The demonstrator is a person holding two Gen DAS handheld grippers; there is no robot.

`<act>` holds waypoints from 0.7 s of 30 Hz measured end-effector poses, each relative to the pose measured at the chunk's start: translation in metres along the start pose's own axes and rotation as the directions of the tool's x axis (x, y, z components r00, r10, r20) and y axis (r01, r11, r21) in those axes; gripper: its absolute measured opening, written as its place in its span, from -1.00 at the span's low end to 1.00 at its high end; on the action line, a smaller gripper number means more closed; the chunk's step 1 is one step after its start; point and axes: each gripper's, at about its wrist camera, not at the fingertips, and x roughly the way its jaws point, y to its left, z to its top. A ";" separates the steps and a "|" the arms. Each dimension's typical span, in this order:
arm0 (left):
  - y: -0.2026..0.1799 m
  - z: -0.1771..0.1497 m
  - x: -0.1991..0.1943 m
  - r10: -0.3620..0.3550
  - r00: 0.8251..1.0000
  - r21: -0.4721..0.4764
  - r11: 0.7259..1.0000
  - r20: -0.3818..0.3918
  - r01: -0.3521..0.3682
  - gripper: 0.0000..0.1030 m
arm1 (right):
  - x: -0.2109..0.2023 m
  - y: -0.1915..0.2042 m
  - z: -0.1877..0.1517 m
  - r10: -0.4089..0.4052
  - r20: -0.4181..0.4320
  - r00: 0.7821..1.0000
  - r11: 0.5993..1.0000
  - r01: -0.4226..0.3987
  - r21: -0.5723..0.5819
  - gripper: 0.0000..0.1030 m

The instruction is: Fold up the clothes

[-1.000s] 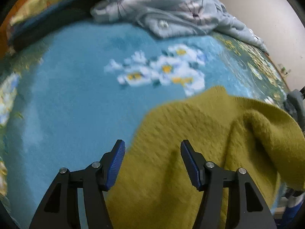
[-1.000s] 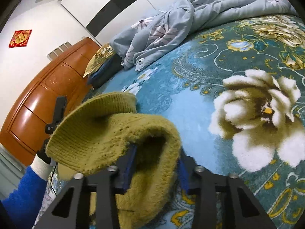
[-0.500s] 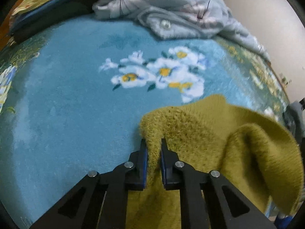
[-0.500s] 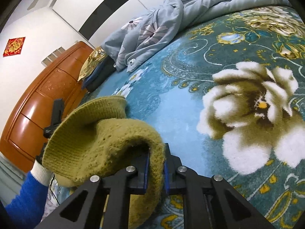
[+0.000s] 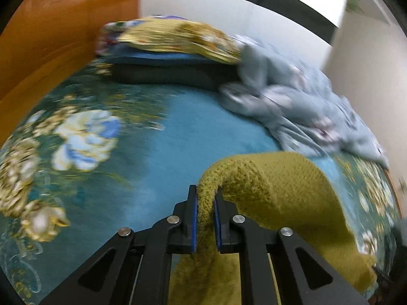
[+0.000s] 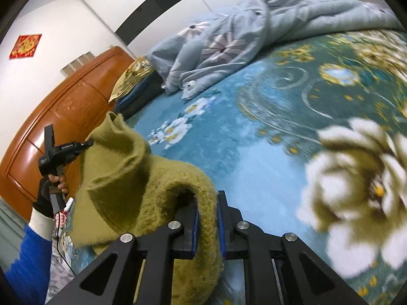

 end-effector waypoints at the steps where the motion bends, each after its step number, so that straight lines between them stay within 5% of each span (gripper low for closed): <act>1: 0.010 0.002 -0.001 0.033 0.999 -0.009 0.999 0.008 -0.033 -0.78 | 0.006 0.003 0.004 0.005 -0.007 1.000 1.000 -0.005 -0.009 -0.75; 8: 0.077 0.007 -0.002 0.190 0.982 -0.105 0.977 0.017 -0.187 -0.78 | 0.070 0.038 0.031 0.003 -0.089 0.996 0.995 -0.012 -0.099 -0.75; 16: 0.106 -0.030 0.006 0.069 0.997 -0.183 0.980 -0.040 -0.076 -0.78 | 0.068 0.054 0.022 -0.024 -0.088 0.996 0.986 0.009 -0.166 -0.69; 21: 0.099 -0.038 -0.003 0.039 0.999 -0.149 0.988 -0.037 -0.044 -0.77 | 0.056 0.054 0.018 -0.036 -0.085 0.996 0.988 0.022 -0.155 -0.67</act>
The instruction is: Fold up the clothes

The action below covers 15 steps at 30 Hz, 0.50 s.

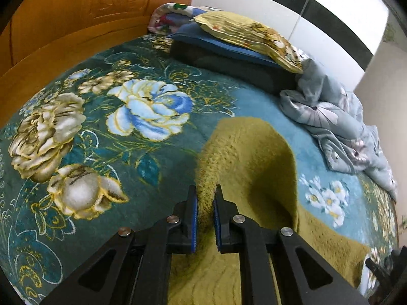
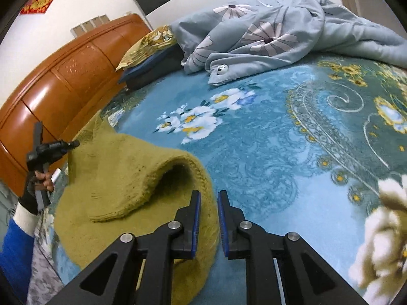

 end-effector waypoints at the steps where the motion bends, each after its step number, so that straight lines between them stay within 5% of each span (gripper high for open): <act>1: 0.001 -0.002 0.000 -0.005 1.000 -0.001 1.000 -0.008 0.005 -0.77 | -0.003 0.001 -0.002 0.016 0.001 1.000 1.000 -0.016 0.010 -0.64; 5: 0.010 -0.014 -0.004 -0.024 0.998 -0.032 0.999 -0.055 0.022 -0.74 | -0.003 0.017 -0.012 0.050 -0.035 0.998 0.999 -0.050 -0.007 -0.31; 9: 0.016 -0.039 -0.027 -0.047 0.996 -0.019 0.999 -0.074 0.046 -0.32 | -0.021 0.033 -0.038 0.113 -0.055 0.992 0.993 -0.115 -0.028 0.00; 15: 0.023 -0.121 -0.074 -0.108 0.991 0.013 0.994 -0.084 0.109 0.05 | -0.055 0.049 -0.092 0.175 -0.126 0.977 0.982 -0.183 -0.056 0.02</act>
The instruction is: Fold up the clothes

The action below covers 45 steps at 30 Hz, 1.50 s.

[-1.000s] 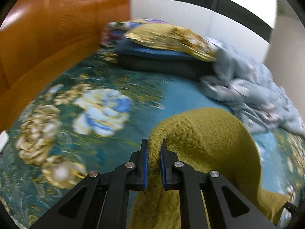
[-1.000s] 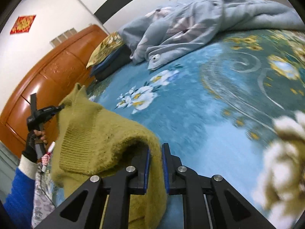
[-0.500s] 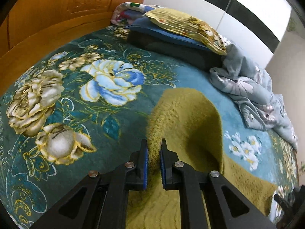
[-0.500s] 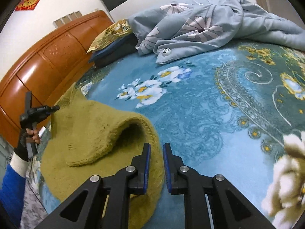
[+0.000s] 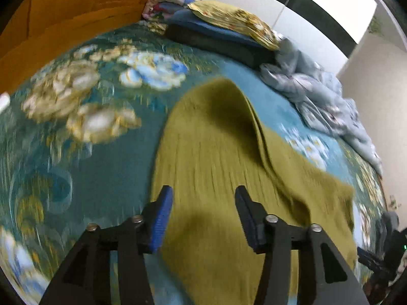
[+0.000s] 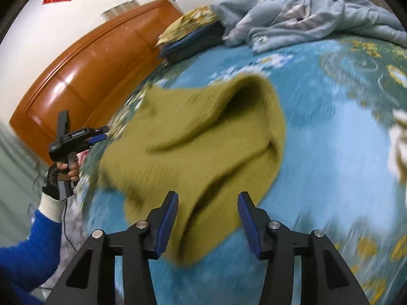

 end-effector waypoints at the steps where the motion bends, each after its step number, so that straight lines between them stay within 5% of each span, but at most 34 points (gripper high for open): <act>1: 0.000 -0.018 -0.002 -0.011 1.000 -0.001 1.000 -0.015 0.011 0.05 | 0.002 0.005 -0.009 0.020 -0.017 1.000 1.000 -0.020 -0.007 0.02; 6: -0.003 -0.073 0.001 -0.076 0.994 -0.023 0.997 -0.078 0.074 0.05 | 0.023 0.030 -0.031 0.070 -0.092 0.993 0.996 -0.074 -0.040 0.02; 11: -0.003 -0.088 -0.002 -0.141 0.988 -0.064 0.988 -0.059 0.137 0.05 | 0.034 0.047 -0.026 0.094 -0.091 0.991 0.994 -0.099 -0.044 -0.08; 13: -0.002 -0.088 -0.003 -0.185 0.981 -0.095 0.979 -0.062 0.179 0.05 | 0.032 0.050 -0.019 0.103 -0.070 0.992 0.994 -0.106 -0.040 -0.66; 15: -0.004 -0.086 -0.004 -0.220 0.974 -0.106 0.971 -0.059 0.213 0.05 | 0.025 0.048 -0.010 0.128 -0.038 0.991 0.991 -0.129 -0.025 -0.89; 21: -0.026 -0.070 -0.017 -0.296 0.955 -0.056 0.954 -0.007 0.295 0.05 | -0.020 0.023 0.048 0.121 0.134 0.984 0.992 -0.124 0.012 -0.90; 26: -0.046 -0.047 -0.009 -0.328 0.945 -0.017 0.945 0.003 0.328 0.05 | -0.033 -0.004 0.113 0.029 0.194 0.981 0.999 -0.033 0.015 -0.90; 39: -0.077 0.039 0.090 -0.217 0.974 0.018 0.976 -0.064 0.219 0.05 | 0.073 -0.094 0.192 -0.145 0.032 0.989 0.980 0.139 0.143 -0.90; 45: -0.087 0.052 0.088 -0.188 0.980 0.048 0.980 -0.068 0.191 0.05 | 0.095 -0.114 0.186 -0.109 0.006 0.994 0.978 0.106 0.179 -0.86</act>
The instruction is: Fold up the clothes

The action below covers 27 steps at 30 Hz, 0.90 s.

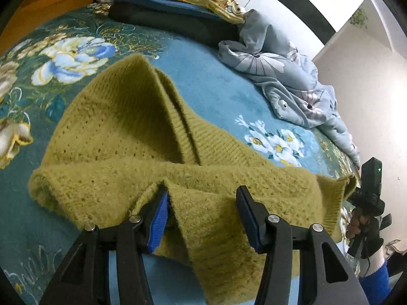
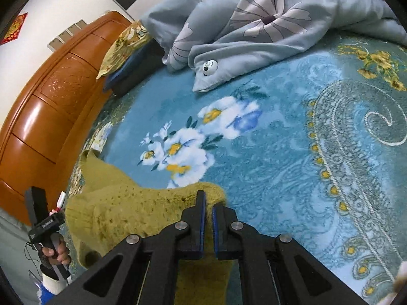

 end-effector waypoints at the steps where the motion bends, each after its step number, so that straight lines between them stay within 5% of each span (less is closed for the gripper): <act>1: -0.002 -0.003 -0.007 -0.006 1.000 0.010 1.000 0.008 0.006 0.05 | -0.004 0.001 -0.001 0.006 0.009 1.000 1.000 -0.006 -0.006 -0.86; 13: -0.001 -0.080 -0.094 0.085 0.996 0.096 0.992 0.020 -0.087 0.06 | -0.059 0.030 -0.025 -0.005 -0.010 1.000 0.984 0.003 -0.180 -0.61; 19: -0.006 -0.102 -0.087 0.059 0.998 0.066 0.996 -0.025 -0.057 0.06 | -0.062 0.002 -0.023 0.154 -0.024 0.988 0.988 -0.154 -0.007 -0.44; 23: -0.012 -0.109 -0.077 0.053 0.997 0.072 0.996 -0.049 -0.049 0.06 | -0.064 -0.030 -0.023 0.192 -0.001 0.981 0.977 -0.191 0.098 -0.04; 27: -0.016 -0.114 -0.073 0.068 0.997 0.077 0.995 -0.046 -0.064 0.06 | -0.074 -0.040 -0.031 0.123 0.013 0.992 0.992 -0.123 0.019 -0.03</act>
